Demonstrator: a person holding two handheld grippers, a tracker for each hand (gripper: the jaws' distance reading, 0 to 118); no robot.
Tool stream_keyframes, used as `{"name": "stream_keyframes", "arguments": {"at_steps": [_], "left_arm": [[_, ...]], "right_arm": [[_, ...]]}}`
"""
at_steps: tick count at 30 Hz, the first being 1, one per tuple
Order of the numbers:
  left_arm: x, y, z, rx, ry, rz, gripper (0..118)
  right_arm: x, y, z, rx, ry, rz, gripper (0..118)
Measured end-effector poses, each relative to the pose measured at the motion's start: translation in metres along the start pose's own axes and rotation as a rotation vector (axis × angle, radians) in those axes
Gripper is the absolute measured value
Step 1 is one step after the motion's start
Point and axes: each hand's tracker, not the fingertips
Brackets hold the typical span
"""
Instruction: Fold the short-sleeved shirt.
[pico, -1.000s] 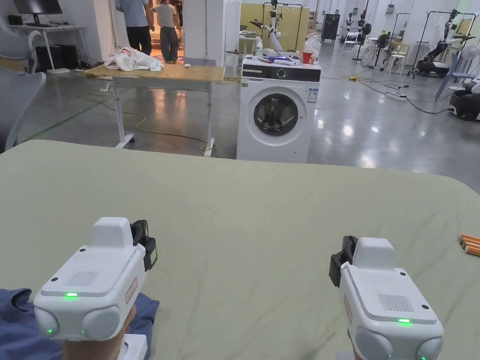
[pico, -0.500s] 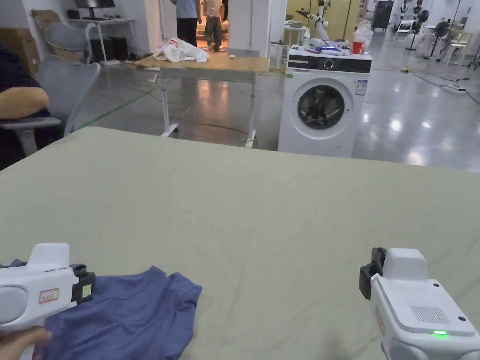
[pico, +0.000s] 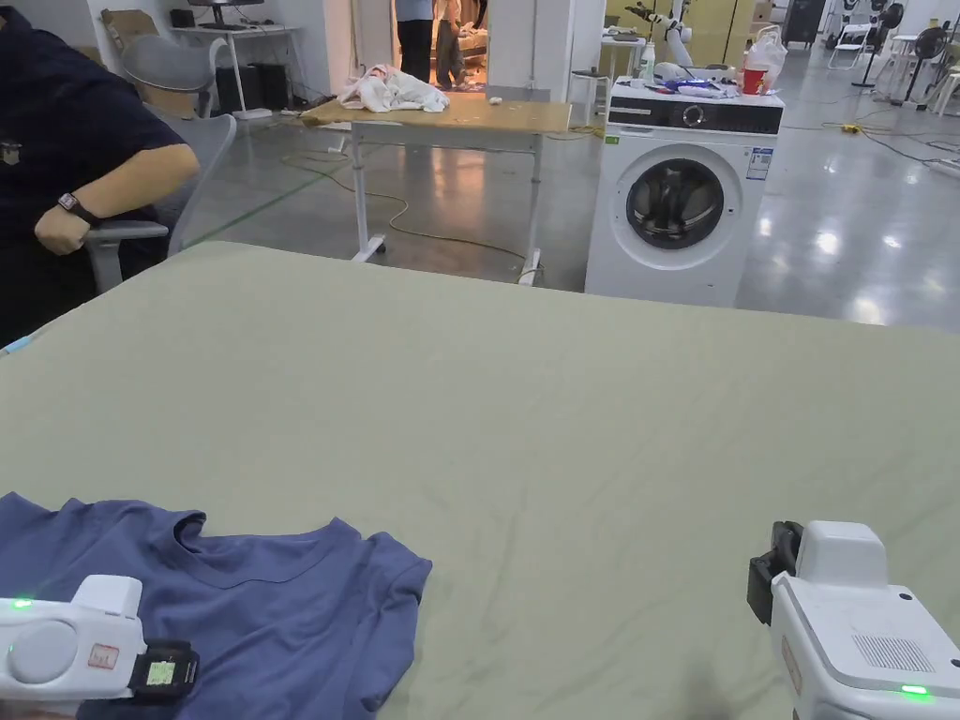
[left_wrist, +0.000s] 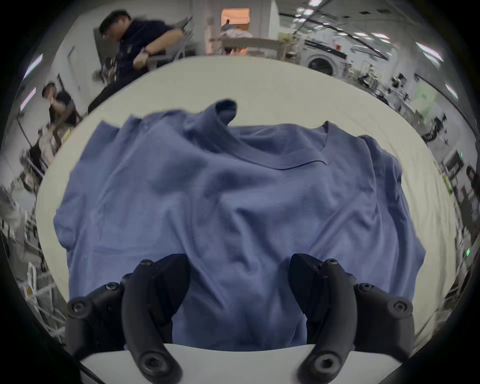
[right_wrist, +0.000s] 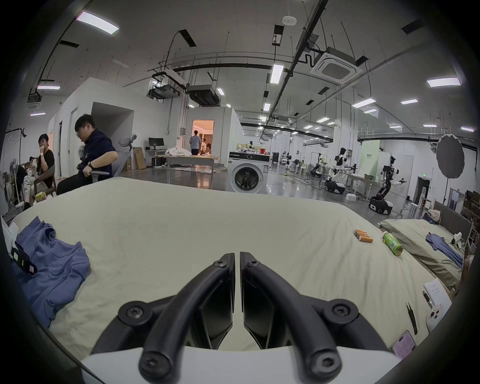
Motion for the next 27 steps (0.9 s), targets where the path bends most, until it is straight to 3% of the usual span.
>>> {"name": "stream_keyframes", "arguments": {"at_steps": [2,6,9,11,13,22,27], "left_arm": [[0.005,-0.004,0.0,-0.021,0.009,-0.01,77],[0.034,-0.01,0.035,-0.004,0.016,-0.019,55],[0.043,-0.008,0.043,0.019,0.077,-0.107,0],[0.054,-0.014,0.048,0.017,0.085,-0.183,0],[0.049,-0.011,0.042,0.027,0.084,-0.176,0],[0.03,0.006,0.087,0.288,-0.049,0.03,0],[0.029,0.023,0.108,0.381,-0.089,0.034,0]], "right_arm": [[0.0,-0.002,0.0,-0.005,-0.004,0.001,3],[0.0,-0.005,-0.002,-0.018,-0.004,-0.011,3],[-0.002,-0.007,-0.002,-0.018,-0.001,-0.013,3],[-0.003,-0.007,-0.001,-0.019,0.002,-0.013,3],[-0.004,-0.007,-0.001,-0.019,0.005,-0.011,3],[-0.002,-0.007,0.0,-0.01,0.0,-0.015,3],[-0.001,-0.005,0.0,-0.005,-0.004,-0.024,3]]}}
